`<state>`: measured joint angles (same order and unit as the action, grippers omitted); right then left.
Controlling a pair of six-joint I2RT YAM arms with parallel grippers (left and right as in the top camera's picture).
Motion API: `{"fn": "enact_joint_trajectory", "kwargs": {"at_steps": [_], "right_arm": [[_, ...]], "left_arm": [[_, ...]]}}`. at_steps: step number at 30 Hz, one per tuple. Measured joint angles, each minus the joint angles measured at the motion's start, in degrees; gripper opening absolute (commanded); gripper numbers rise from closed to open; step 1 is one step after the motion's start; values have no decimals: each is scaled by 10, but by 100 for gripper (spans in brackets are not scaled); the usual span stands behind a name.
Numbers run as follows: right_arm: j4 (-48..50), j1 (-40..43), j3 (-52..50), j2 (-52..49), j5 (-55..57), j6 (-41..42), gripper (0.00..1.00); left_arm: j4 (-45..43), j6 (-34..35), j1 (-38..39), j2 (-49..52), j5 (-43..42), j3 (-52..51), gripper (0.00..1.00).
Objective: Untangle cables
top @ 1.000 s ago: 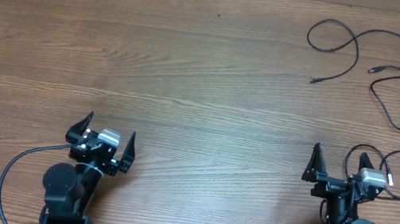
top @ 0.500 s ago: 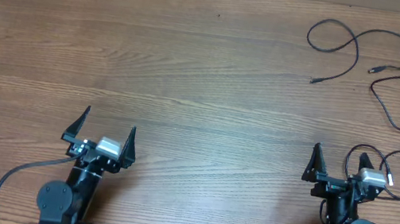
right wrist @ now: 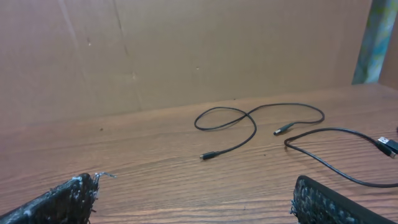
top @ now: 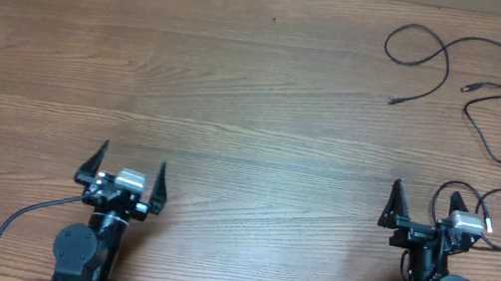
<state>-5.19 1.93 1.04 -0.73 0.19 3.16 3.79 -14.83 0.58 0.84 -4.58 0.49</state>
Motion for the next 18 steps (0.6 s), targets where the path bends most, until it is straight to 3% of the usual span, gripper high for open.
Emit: {"fn": "enact_joint_trajectory", "kwargs": {"at_steps": [6, 18], "right_arm": [[0, 0, 0, 0, 0, 0, 100], [0, 0, 0, 0, 0, 0, 100]], "left_arm": [[2, 47, 0, 0, 67, 0, 100], [6, 59, 0, 0, 73, 0, 100]]}}
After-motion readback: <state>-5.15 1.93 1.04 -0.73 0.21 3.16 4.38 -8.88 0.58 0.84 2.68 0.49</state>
